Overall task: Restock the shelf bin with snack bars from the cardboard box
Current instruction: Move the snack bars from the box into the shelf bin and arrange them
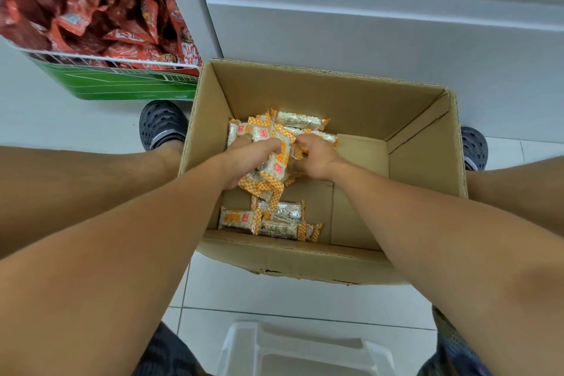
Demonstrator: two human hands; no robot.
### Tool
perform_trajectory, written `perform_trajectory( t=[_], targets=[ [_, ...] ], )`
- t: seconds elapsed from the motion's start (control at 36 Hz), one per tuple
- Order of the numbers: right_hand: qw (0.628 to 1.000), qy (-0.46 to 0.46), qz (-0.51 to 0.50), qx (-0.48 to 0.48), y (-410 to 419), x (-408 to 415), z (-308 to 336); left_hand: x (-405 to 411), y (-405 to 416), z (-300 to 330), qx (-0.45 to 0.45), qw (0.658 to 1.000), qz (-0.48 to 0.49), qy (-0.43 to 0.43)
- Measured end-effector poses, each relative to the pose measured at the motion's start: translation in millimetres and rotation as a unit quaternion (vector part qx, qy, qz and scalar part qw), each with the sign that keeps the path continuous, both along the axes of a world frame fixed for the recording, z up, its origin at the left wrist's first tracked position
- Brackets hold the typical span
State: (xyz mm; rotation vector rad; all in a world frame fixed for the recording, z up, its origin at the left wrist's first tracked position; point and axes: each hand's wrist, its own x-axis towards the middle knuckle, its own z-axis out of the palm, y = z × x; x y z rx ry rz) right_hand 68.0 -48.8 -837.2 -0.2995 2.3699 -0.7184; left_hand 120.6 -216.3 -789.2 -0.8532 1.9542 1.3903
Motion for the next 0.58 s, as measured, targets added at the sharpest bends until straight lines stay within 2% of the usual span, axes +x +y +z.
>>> perform_trajectory(
  t=[0.06,0.19,0.25,0.31,0.36,0.44,0.53,0.58],
  targets=[
    [0.999,0.020,0.009,0.026,-6.5,3.7,-3.2,-0.1,0.4,4.5,-0.010,1.000,0.005,0.007],
    [0.998,0.005,-0.062,0.027,-8.1,12.7,-5.7,1.8,4.3,12.4,-0.028,0.999,0.015,0.003],
    [0.997,-0.021,-0.071,0.003,-0.5,13.4,1.9,3.2,5.9,12.7,-0.031,0.999,0.019,0.004],
    [0.988,-0.093,-0.118,-0.040,13.1,11.4,13.8,4.5,7.1,14.5,-0.037,0.999,0.021,0.002],
    [0.949,-0.209,-0.208,-0.109,31.9,10.7,32.6,7.0,8.8,20.0,-0.036,0.999,0.026,0.002],
    [0.875,-0.299,-0.323,-0.202,68.7,7.3,56.5,8.2,12.3,23.3,-0.035,0.999,0.030,0.000],
    [0.792,-0.386,-0.350,-0.318,96.3,10.8,76.8,8.0,23.7,33.7,-0.012,1.000,0.014,-0.006],
    [0.763,-0.415,-0.347,-0.355,103.9,16.8,85.9,3.9,37.6,40.7,0.020,1.000,0.009,0.000]
  ],
)
